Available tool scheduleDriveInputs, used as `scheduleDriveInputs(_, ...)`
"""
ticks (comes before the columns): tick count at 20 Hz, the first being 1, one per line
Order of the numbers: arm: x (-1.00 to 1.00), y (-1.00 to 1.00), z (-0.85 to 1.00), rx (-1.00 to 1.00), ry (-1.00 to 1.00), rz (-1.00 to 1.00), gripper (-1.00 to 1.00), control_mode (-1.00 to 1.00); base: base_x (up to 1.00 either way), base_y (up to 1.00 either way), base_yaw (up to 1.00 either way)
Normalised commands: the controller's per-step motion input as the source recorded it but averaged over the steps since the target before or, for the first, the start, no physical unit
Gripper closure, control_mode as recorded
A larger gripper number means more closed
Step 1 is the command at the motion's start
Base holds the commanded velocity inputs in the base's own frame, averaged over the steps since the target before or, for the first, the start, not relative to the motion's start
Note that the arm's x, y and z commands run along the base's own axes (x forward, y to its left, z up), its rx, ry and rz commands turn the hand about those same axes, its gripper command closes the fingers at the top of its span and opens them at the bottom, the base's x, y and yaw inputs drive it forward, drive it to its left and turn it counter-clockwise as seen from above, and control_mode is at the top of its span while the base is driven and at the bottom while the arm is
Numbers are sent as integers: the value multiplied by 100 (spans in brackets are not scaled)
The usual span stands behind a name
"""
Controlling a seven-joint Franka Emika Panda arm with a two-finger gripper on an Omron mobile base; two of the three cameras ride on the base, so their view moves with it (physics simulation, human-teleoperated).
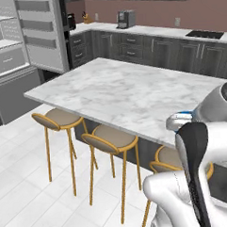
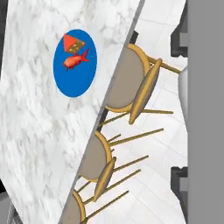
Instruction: Take the cheese, fish, and corn from the fridge and place them on the plate on the dining counter to create an appetizer plate.
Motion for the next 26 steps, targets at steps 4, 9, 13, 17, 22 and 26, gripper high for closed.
scheduleDriveInputs(4,-16,0,1,0,0,50,-100,-100,0,0,0)
scheduleDriveInputs(9,0,4,6,-2,0,32,-100,-100,0,0,0)
scheduleDriveInputs(13,0,49,0,-11,2,27,-100,-100,0,0,0)
scheduleDriveInputs(17,0,20,-1,-6,2,1,-100,100,-14,52,0)
scheduleDriveInputs(22,0,0,0,0,0,0,-100,100,-46,97,0)
scheduleDriveInputs(26,0,0,0,0,0,0,-100,100,-13,100,1)
